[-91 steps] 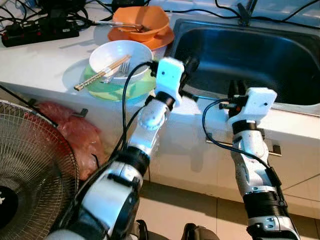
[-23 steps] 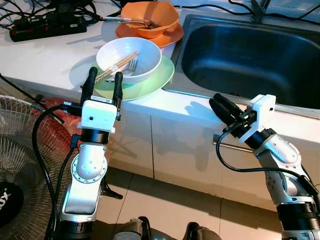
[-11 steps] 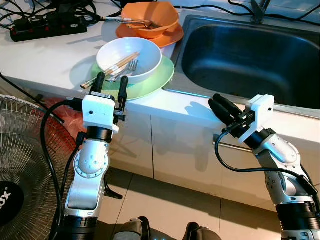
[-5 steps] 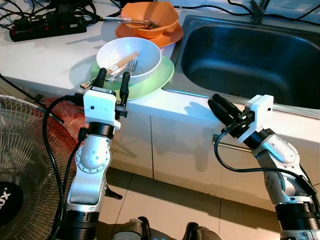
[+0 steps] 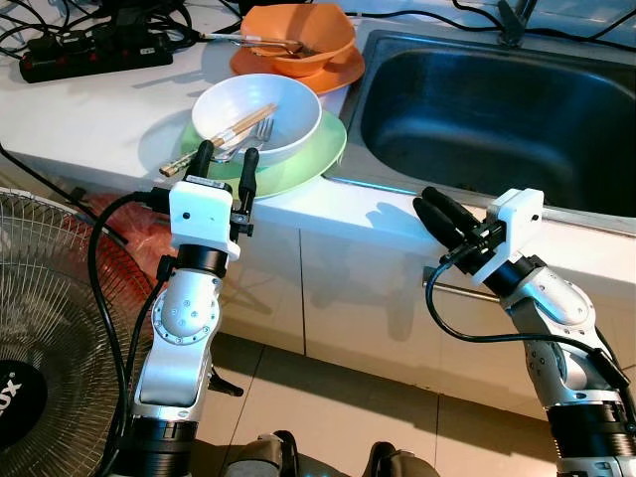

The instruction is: Kitchen organization

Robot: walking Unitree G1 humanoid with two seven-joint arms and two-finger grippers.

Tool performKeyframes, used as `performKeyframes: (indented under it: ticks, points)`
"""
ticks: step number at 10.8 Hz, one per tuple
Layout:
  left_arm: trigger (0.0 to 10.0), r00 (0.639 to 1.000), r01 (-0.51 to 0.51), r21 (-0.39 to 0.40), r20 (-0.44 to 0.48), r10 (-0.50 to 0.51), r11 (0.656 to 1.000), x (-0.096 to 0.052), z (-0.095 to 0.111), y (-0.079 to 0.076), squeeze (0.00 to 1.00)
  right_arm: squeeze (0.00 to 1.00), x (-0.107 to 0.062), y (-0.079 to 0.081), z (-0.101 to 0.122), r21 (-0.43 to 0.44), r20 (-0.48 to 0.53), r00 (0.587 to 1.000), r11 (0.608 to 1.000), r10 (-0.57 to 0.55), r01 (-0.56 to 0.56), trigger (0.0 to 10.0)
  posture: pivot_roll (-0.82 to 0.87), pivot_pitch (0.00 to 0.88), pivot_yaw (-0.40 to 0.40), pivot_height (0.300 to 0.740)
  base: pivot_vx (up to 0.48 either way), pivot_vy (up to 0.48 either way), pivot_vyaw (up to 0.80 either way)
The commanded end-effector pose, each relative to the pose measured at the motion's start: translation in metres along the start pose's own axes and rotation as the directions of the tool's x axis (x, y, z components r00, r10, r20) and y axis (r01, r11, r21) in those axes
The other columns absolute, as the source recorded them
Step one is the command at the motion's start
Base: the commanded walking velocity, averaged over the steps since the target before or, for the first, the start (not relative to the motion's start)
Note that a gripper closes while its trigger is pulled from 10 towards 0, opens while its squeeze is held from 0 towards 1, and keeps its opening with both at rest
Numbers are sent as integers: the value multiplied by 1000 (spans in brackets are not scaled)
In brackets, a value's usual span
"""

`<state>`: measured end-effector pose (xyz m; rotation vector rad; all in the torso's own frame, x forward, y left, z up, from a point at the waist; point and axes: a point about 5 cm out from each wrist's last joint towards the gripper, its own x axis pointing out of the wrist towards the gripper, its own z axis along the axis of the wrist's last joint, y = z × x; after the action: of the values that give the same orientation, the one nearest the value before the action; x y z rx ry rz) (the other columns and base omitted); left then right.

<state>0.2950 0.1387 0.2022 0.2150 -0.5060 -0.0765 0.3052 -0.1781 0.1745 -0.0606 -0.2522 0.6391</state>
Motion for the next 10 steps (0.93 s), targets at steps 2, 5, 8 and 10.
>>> performKeyframes:
  ticks: [2,5,8,10]
  points:
    - [1490,1000,-15,7,-12,15,1000,1,-2,2,0,0,-1,3,-3,4,-10,1000,1000,12,-12,10000,51,165,20,740,0,0,0]
    - [0,1000,-16,4,-7,16,1000,1,-1,1,0,0,-1,1,-3,0,-13,1000,1000,8,-8,10000,50,168,16,740,0,0,0]
    - [0,1000,-18,4,-8,18,1000,1,-2,1,0,0,-1,1,-3,3,-16,1000,1000,6,-6,10000,49,177,13,740,0,0,0]
    - [0,1000,-14,-7,1,14,1000,3,0,0,0,0,-2,2,-4,3,-19,1000,1000,5,-5,10000,51,179,12,740,0,0,0]
